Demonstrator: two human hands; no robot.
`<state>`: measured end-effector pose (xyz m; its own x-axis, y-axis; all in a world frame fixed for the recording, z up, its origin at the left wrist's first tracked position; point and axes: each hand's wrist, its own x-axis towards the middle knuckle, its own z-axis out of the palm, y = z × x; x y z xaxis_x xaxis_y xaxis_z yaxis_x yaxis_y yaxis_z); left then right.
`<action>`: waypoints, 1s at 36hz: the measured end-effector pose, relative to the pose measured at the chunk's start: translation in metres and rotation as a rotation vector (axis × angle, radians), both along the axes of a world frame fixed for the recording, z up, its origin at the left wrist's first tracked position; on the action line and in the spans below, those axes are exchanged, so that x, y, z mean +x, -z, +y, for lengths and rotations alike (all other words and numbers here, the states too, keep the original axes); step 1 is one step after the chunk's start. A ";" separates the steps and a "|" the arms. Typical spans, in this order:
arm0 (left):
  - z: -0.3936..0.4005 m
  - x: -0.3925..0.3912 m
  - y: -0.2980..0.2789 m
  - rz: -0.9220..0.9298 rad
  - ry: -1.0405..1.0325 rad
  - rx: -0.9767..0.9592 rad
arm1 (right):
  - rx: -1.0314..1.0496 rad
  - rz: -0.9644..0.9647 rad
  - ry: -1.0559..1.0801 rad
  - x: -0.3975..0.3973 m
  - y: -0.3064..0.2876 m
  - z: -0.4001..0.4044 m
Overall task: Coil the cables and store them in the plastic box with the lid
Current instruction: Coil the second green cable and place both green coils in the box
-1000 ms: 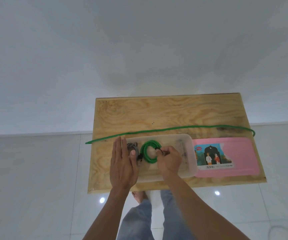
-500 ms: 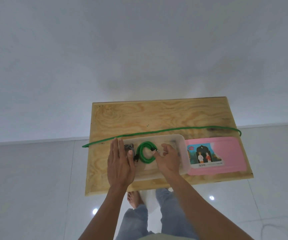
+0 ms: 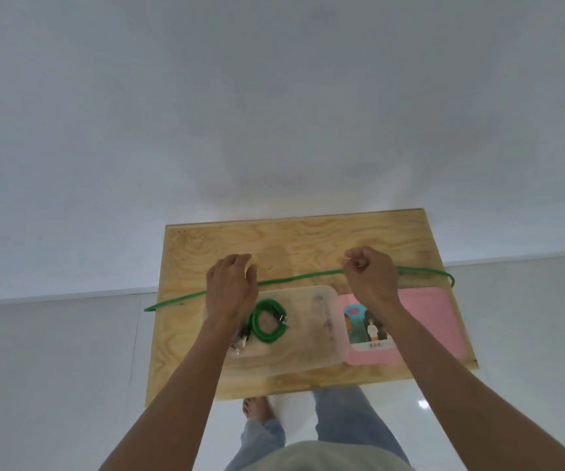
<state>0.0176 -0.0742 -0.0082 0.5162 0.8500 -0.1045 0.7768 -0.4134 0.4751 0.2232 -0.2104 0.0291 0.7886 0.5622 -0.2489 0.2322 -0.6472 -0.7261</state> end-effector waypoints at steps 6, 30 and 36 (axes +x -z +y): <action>0.023 0.052 0.002 0.287 0.117 -0.235 | -0.225 0.032 -0.237 0.052 0.033 0.008; 0.055 0.105 -0.017 0.335 0.125 -0.413 | -0.313 0.051 -0.561 0.072 0.066 0.044; 0.057 0.103 -0.067 0.109 0.163 -0.355 | -0.095 -0.068 -0.604 0.033 0.012 0.079</action>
<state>0.1208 -0.0168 0.0591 0.6113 0.6589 -0.4384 0.7681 -0.3604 0.5293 0.2557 -0.1315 0.0172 0.3533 0.8925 -0.2802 0.6221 -0.4479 -0.6421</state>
